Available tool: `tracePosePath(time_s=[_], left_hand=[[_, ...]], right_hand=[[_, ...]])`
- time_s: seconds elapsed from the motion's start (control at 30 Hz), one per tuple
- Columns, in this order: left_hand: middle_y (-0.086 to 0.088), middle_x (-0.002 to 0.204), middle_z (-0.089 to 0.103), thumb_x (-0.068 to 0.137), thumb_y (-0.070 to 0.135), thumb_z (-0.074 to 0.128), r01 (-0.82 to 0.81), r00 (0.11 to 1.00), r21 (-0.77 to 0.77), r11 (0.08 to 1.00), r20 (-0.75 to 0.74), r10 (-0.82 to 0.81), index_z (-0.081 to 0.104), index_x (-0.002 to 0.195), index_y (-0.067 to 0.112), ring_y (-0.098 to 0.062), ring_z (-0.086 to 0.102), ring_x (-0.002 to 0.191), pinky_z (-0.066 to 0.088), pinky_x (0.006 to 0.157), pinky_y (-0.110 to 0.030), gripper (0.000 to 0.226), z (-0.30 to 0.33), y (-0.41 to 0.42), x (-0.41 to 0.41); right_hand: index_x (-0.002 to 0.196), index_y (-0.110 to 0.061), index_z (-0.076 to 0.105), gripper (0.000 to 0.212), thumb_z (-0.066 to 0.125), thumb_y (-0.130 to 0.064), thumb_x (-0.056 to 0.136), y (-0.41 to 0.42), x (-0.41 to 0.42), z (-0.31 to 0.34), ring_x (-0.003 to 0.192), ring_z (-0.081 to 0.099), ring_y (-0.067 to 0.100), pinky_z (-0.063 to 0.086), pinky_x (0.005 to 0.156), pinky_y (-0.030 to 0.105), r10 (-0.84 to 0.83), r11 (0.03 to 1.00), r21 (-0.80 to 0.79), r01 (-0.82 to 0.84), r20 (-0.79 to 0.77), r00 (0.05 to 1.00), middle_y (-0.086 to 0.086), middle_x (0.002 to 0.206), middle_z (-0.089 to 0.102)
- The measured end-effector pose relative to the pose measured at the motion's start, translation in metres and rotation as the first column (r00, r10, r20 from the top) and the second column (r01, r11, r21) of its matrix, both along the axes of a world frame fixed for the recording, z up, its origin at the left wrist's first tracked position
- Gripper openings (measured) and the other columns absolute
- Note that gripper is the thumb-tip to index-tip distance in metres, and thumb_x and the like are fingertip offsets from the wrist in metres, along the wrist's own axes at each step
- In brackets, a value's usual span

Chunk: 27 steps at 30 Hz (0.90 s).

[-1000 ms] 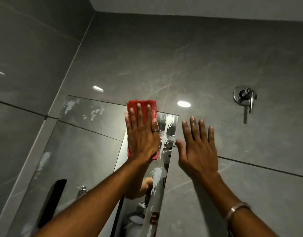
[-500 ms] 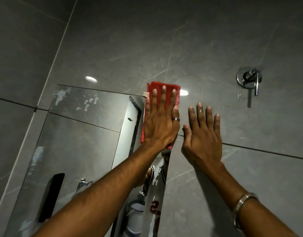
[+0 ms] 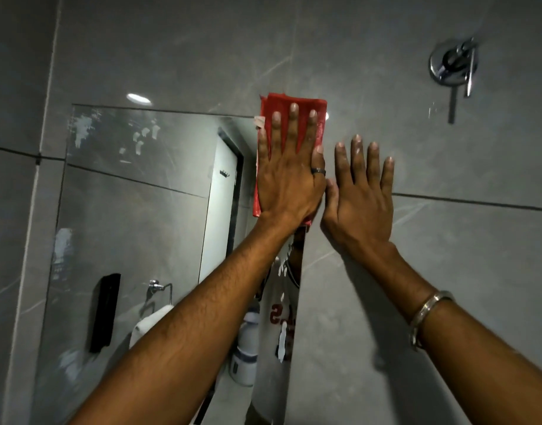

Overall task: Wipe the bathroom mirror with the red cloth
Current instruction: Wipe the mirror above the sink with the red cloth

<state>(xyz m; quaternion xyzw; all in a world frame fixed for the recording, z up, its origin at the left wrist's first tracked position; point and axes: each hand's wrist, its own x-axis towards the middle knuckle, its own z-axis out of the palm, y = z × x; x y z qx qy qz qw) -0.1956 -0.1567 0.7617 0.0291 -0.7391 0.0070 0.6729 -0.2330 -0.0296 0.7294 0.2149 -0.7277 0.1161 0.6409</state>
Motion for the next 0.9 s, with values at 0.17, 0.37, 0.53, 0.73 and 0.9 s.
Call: tracePosePath(time_s=[0.17,0.37,0.53,0.73,0.9], left_hand=[[-0.015,0.172,0.007,0.106,0.048,0.026,0.005,1.000,0.001,1.000,0.013,-0.005,0.009,0.163,0.016,-0.036,0.003,0.159,0.001,0.128,-0.058,0.067,-0.052,0.002,0.002],[-0.016,0.170,0.016,0.109,0.042,0.022,0.086,0.995,0.042,0.995,0.040,-0.088,0.013,0.162,0.014,-0.037,0.011,0.158,0.011,0.128,-0.059,0.061,-0.147,0.009,0.009],[-0.013,0.170,0.017,0.109,0.043,0.020,0.100,0.987,0.034,0.994,0.125,-0.103,-0.011,0.158,0.022,-0.037,0.017,0.157,0.014,0.126,-0.058,0.062,-0.249,0.012,0.016],[-0.001,0.173,-0.007,0.108,0.040,0.030,0.183,0.975,0.018,0.983,0.122,-0.184,0.008,0.162,0.026,-0.028,0.000,0.160,0.011,0.128,-0.056,0.060,-0.387,0.007,0.021],[-0.001,0.173,0.002,0.106,0.045,0.033,0.177,0.960,0.043,0.983,0.213,-0.182,0.013,0.162,0.029,-0.029,0.004,0.160,0.009,0.128,-0.054,0.062,-0.478,0.002,0.023]], right_hand=[[0.164,-0.017,0.006,0.066,0.026,-0.042,0.106,-0.001,0.002,-0.037,0.159,-0.002,0.031,0.004,0.128,0.056,-0.016,1.000,0.022,0.016,0.008,1.000,0.013,0.172,0.000],[0.164,-0.015,0.012,0.065,0.027,-0.043,0.106,0.003,0.006,-0.092,0.159,0.007,0.034,0.008,0.128,0.056,-0.023,0.999,0.033,0.022,0.039,0.999,0.015,0.171,0.010],[0.163,-0.014,0.017,0.065,0.025,-0.047,0.107,0.007,0.011,-0.153,0.157,0.014,0.037,0.010,0.127,0.058,-0.023,0.998,0.059,0.017,0.103,0.994,0.018,0.170,0.016],[0.163,-0.014,0.016,0.068,0.032,-0.043,0.104,0.013,0.014,-0.243,0.157,0.011,0.037,0.008,0.125,0.057,-0.055,0.992,0.121,0.032,0.192,0.980,0.019,0.169,0.017],[0.162,-0.016,0.007,0.068,0.033,-0.040,0.103,0.021,0.007,-0.294,0.155,-0.019,0.024,-0.004,0.126,0.053,-0.069,0.982,0.184,0.038,0.167,0.983,0.014,0.170,0.014]])
